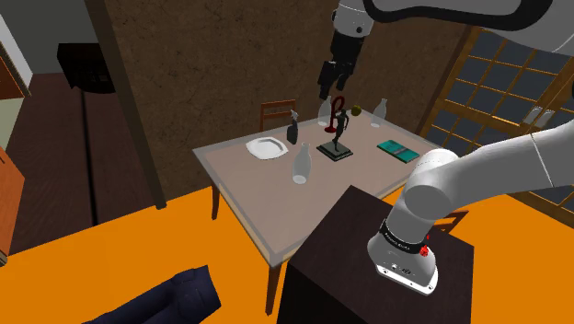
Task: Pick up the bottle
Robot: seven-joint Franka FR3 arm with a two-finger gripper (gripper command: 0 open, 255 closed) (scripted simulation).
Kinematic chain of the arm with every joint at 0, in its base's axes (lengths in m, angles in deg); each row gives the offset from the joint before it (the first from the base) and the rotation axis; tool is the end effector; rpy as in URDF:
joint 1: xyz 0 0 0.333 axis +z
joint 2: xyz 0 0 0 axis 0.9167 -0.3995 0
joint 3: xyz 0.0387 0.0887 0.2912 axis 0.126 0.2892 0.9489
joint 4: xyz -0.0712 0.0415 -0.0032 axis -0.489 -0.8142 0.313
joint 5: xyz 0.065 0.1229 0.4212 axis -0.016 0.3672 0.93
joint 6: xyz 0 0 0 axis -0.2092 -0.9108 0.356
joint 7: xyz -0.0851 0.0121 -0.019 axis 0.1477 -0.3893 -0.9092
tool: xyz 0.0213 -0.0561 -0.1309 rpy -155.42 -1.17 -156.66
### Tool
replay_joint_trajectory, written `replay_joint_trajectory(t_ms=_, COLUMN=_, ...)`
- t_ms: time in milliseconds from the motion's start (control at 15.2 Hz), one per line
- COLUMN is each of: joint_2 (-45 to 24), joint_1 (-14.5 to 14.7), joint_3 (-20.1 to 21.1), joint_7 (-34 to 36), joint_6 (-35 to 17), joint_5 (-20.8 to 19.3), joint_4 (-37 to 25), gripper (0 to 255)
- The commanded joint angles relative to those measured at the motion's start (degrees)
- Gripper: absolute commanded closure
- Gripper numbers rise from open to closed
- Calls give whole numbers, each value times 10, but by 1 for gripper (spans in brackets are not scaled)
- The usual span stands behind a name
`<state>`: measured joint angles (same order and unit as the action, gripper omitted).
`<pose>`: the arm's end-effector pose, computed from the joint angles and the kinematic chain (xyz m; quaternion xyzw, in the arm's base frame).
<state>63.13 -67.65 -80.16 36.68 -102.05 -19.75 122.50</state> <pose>0.3791 0.0075 0.5815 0.9972 -0.0148 0.0634 0.0374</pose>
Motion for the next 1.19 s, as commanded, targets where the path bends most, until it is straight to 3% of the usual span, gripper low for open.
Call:
replay_joint_trajectory(t_ms=0, joint_2=0, joint_1=0, joint_3=0, joint_7=0, joint_6=0, joint_5=0, joint_4=0, gripper=0)
replay_joint_trajectory(t_ms=594, joint_2=-101, joint_1=-24, joint_3=-70, joint_7=-66, joint_6=-134, joint_5=-29, joint_4=48, gripper=0)
replay_joint_trajectory(t_ms=1122, joint_2=-234, joint_1=-40, joint_3=-129, joint_7=-126, joint_6=-248, joint_5=-37, joint_4=41, gripper=0)
